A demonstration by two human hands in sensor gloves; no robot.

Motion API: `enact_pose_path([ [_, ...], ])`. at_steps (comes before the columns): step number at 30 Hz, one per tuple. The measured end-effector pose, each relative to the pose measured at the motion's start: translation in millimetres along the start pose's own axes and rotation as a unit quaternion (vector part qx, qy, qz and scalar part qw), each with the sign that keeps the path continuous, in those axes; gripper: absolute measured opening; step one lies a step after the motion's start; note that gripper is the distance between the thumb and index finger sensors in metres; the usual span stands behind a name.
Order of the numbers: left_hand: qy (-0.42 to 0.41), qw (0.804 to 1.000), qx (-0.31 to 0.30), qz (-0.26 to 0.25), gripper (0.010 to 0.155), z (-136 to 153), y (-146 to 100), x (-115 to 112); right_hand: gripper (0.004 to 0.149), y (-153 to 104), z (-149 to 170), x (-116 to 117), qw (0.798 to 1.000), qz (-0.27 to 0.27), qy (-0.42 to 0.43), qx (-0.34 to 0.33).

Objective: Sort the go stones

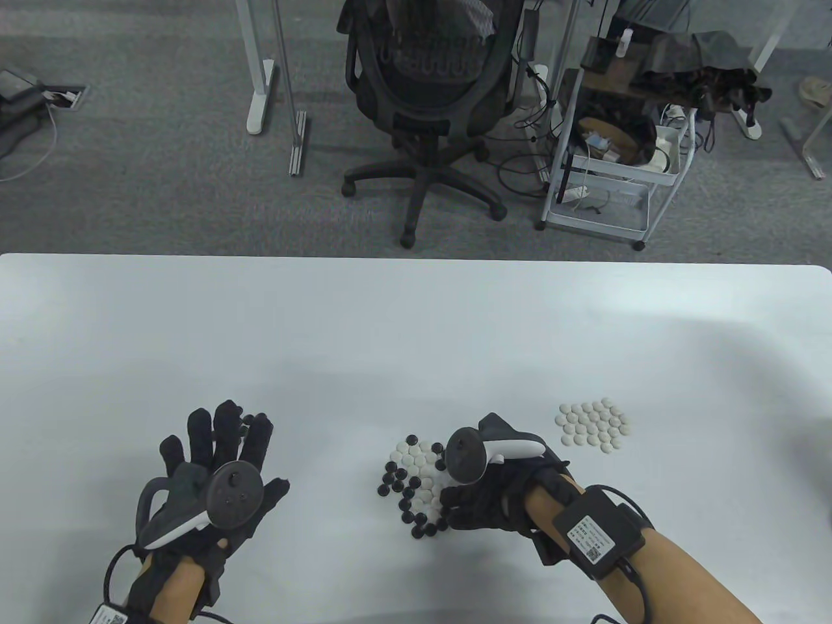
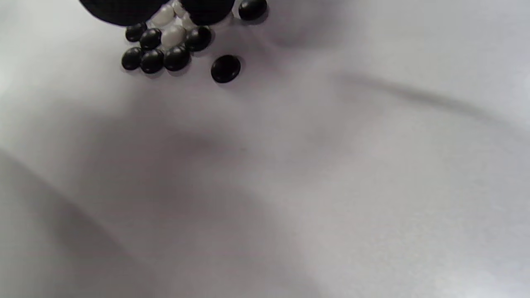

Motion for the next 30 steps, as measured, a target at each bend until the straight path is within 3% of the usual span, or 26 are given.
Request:
enact_pose_path([
  [13,0.004,1.0,0.0,0.003,0.077,-1,1,-1,0.059,-22,28,16,1.0,-0.005,0.016,0.027],
  [24,0.006,1.0,0.001,0.004,0.077,-1,2,-2,0.056,-77,143,50,0.979,0.005,0.091,0.181],
  [30,0.009,1.0,0.003,0.009,0.077,-2,3,-3,0.057,-85,181,54,0.964,0.025,0.142,0.223],
])
Point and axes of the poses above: the tracker on the back of each hand, its own z axis roughly to the little-finger side, its own y axis roughly from the wrist to the fingertips, x = y × z, the point moved 3 cm from there along y, roughly from the wrist to the fingertips, and after that the axes turned 6 degrees about -y, right-handed, at the moved point
